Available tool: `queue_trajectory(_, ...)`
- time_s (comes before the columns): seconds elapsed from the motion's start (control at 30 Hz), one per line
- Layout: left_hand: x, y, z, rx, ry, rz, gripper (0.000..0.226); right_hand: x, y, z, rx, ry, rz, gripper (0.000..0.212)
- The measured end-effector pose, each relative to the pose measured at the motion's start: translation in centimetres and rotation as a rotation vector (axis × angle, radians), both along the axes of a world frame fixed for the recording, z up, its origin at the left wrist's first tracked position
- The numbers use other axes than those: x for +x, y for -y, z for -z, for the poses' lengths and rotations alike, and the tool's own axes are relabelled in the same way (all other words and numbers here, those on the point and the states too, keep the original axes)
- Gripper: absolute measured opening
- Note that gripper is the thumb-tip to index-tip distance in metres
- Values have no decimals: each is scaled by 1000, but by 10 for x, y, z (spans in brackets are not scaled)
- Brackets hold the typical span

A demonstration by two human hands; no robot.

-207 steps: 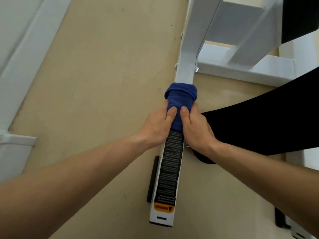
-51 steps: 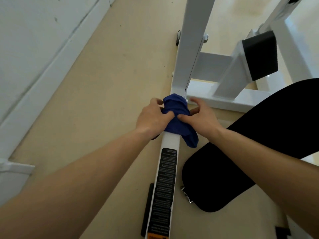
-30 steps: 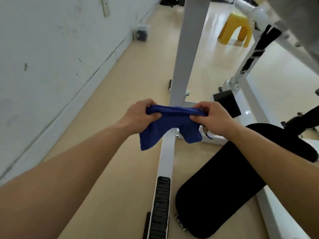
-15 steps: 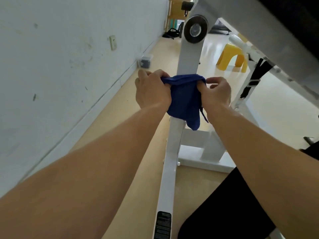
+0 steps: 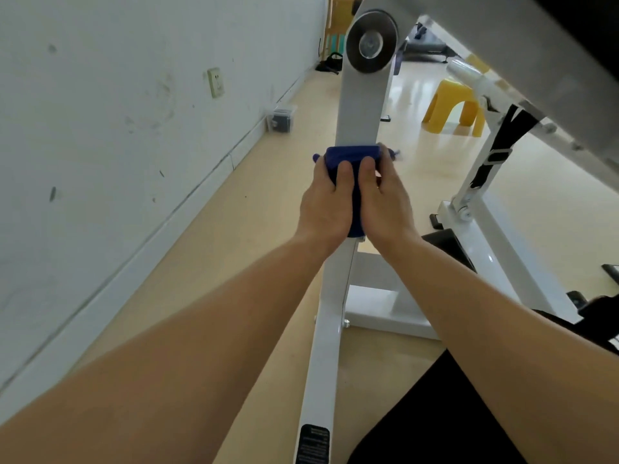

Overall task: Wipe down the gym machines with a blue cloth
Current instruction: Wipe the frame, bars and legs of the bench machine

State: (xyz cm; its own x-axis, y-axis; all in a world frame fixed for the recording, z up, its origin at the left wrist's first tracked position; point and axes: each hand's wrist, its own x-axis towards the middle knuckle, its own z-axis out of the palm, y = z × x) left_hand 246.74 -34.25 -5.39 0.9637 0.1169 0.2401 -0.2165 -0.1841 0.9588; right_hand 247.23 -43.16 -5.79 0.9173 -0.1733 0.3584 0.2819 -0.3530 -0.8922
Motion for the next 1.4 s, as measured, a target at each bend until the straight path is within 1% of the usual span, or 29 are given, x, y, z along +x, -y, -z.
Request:
queue_trajectory(0.03, 2, 1, -2, 23, 4, -11, 28, 4, -1, 0, -52, -24, -8, 49)
queue_trajectory(0.1, 7, 1, -10, 68, 22, -30, 29, 11, -2, -3, -64, -41, -20, 51)
queue_trajectory(0.17, 13, -2, -24, 129, 78, -65, 28, 15, -2, -14, -89, 9, -3, 51)
queue_trajectory(0.27, 24, -5, -53, 207, 211, -87, 27, 24, -2, -48, -112, 129, 48, 48)
queue_trajectory(0.4, 33, -7, -77, 207, 355, -107, 28, 35, -3, -73, -122, 250, 98, 45)
queue_trajectory(0.53, 35, -7, -62, 194, 441, -111, 30, 39, -4, -52, -114, 318, 124, 49)
queue_trajectory(0.6, 35, -6, -44, 167, 421, -119, 27, 37, -7, -33, -102, 333, 123, 48)
queue_trajectory(0.67, 31, -6, -24, 183, 359, -107, 26, 33, -8, -11, -113, 309, 95, 47)
queue_trajectory(0.77, 23, -10, 7, 239, 204, -53, 27, 21, -6, 26, -140, 143, 40, 48)
queue_trajectory(0.83, 18, -14, 14, 258, 139, -37, 25, 15, -4, 34, -137, 55, 11, 45)
queue_trajectory(0.9, 19, -15, 1, 251, 152, -49, 23, 16, -2, 20, -113, 24, 16, 43)
queue_trajectory(1.03, 29, -13, -48, 249, 311, -117, 23, 28, -2, -36, -131, 191, 82, 39)
queue_trajectory(1.1, 33, -13, -55, 232, 383, -111, 26, 30, -1, -46, -150, 259, 103, 39)
queue_trajectory(1.2, 37, -12, -38, 221, 385, -104, 31, 31, 1, -29, -196, 303, 114, 43)
queue_trajectory(1.3, 37, -10, -2, 210, 332, -116, 35, 31, 0, 10, -189, 244, 108, 48)
queue_trajectory(1.4, 32, -11, 40, 203, 256, -82, 41, 26, -2, 55, -203, 169, 105, 54)
